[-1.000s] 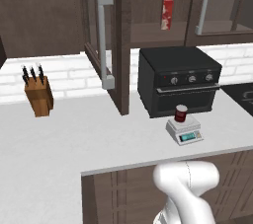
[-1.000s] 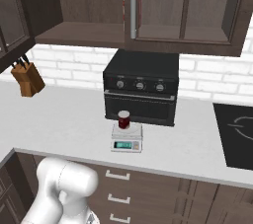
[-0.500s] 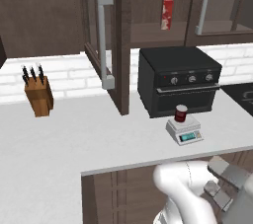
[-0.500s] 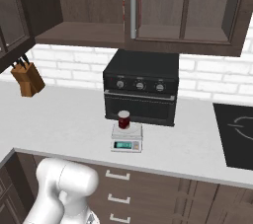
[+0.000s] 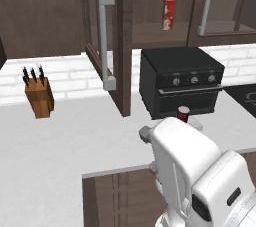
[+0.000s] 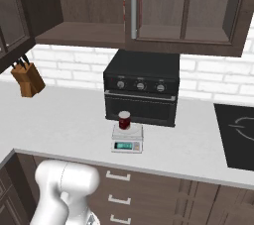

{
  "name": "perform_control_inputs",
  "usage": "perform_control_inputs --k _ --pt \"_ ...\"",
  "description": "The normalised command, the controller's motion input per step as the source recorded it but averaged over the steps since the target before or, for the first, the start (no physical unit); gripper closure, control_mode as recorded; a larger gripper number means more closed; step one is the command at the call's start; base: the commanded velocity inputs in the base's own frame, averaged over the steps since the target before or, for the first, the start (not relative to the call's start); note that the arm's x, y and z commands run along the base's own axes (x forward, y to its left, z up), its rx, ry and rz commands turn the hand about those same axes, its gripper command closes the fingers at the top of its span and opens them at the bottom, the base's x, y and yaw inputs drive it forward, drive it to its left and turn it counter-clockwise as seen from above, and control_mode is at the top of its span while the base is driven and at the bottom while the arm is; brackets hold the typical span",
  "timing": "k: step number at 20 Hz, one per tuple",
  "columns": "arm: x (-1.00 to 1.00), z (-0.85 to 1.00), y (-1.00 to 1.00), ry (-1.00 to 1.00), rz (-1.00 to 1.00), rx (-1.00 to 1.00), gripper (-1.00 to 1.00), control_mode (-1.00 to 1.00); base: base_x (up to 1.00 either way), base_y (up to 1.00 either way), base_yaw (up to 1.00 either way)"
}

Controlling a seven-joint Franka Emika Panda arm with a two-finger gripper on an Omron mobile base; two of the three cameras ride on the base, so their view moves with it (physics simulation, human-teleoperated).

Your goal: Pick the canned food and place it on the digital scale for weighing, and close the cabinet.

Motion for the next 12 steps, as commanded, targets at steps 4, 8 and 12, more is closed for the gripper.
perform_control_inputs --k 4,8,12 --pt "0.85 -0.29 0.19 -0.11 -0.08 0.06 -1.0 -1.0 0.0 0.0 0.0" --pt "0.66 -0.44 0.52 -0.13 -0.24 0.08 -1.0 -1.0 0.0 0.0 0.0" --pt "0.33 -0.51 0.8 -0.1 -0.47 0.09 -1.0 -1.0 0.0 0.0 0.0"
